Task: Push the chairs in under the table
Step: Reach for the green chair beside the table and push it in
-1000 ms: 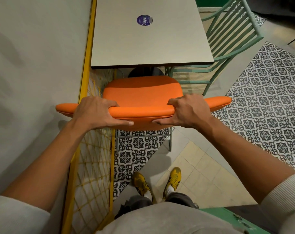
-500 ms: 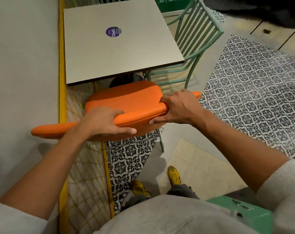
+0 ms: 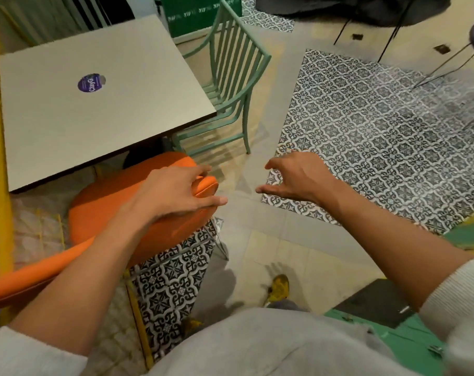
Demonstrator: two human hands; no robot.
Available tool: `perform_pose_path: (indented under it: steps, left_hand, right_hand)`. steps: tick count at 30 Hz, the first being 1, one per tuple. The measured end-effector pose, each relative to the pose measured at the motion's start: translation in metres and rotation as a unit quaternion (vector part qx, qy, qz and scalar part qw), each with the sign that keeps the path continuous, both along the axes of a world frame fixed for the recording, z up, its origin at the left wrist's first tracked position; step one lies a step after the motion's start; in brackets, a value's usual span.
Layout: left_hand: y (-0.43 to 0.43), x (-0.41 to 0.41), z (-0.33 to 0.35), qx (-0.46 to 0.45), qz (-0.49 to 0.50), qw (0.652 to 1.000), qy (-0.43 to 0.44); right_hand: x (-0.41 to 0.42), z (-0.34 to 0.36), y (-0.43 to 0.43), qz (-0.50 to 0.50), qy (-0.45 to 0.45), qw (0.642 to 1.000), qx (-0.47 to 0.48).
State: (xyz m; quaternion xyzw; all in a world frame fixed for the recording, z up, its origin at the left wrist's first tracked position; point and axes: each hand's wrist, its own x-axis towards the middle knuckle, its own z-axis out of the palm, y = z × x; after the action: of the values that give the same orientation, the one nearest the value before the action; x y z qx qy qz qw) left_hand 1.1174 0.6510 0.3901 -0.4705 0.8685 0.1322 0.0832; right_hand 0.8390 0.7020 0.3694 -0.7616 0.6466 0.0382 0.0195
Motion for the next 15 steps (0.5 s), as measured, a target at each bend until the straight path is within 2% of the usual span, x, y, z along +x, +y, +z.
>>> perform_pose_path:
  steps: [7, 15]
  left_hand:
    - [-0.031, -0.137, -0.018, 0.035, -0.025, 0.999, 0.001]
    - [-0.06, -0.224, -0.054, 0.116, 0.01, 0.993, 0.033]
  right_hand:
    - [-0.131, -0.004, -0.008, -0.018, 0.007, 0.998, 0.052]
    - [-0.236, -0.021, -0.028, -0.031, 0.008, 0.992, 0.125]
